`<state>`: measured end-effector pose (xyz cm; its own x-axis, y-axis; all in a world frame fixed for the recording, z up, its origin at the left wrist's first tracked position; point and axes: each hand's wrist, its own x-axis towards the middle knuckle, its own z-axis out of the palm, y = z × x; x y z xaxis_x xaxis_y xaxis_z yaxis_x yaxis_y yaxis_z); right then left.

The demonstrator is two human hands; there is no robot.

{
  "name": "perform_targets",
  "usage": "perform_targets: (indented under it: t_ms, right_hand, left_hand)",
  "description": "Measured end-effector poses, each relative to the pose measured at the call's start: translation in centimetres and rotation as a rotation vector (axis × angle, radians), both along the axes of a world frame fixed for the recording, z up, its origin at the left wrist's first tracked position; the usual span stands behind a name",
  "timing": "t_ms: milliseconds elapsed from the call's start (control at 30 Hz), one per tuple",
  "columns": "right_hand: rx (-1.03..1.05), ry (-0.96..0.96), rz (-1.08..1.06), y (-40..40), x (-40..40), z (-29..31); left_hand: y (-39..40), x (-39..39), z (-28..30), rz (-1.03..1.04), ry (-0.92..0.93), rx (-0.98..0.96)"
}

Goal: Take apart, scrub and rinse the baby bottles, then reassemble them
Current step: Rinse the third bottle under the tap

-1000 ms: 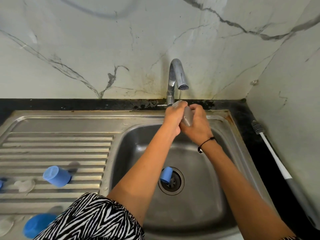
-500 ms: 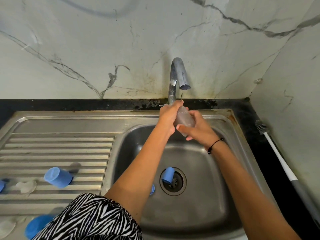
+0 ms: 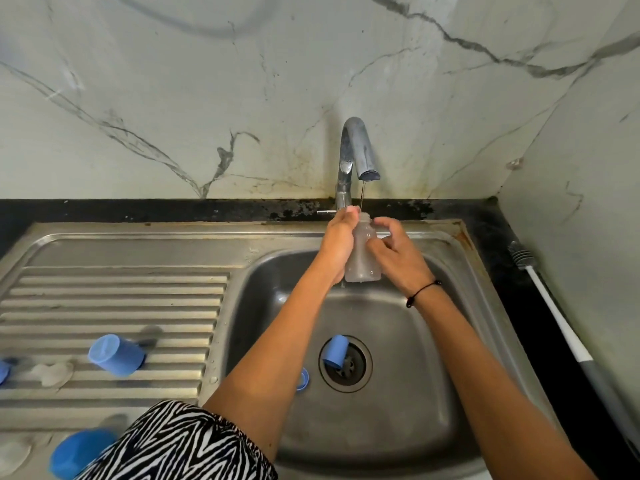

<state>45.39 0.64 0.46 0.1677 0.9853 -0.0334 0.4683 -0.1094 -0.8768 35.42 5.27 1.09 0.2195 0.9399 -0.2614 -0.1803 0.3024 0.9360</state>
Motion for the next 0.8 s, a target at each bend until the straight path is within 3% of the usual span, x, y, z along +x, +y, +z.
perform_targets:
  t_ms: [133, 267, 367, 667, 800]
  right_hand:
    - [0.015, -0.120, 0.061, 0.9, -0.4, 0.9]
    - [-0.007, -0.047, 0.037, 1.9, -0.4, 1.8]
    - [0.031, -0.104, -0.005, 2.1, -0.4, 2.3]
    - [0.016, 0.030, -0.015, 2.4, -0.7, 2.3]
    - [0.214, -0.159, -0.106, 1.6, -2.0, 1.7]
  left_hand:
    - [0.1, -0.3, 0.6, 0.026, -0.127, -0.002]
    - [-0.1, -1.1, 1.0, 0.043, -0.238, -0.035]
    - [-0.2, -1.5, 0.4, 0.132, -0.148, -0.015]
    - [-2.7, -2.5, -2.7, 0.287, -0.021, -0.115]
    - [-3.2, -2.4, -3.4, 0.299, -0.031, -0.168]
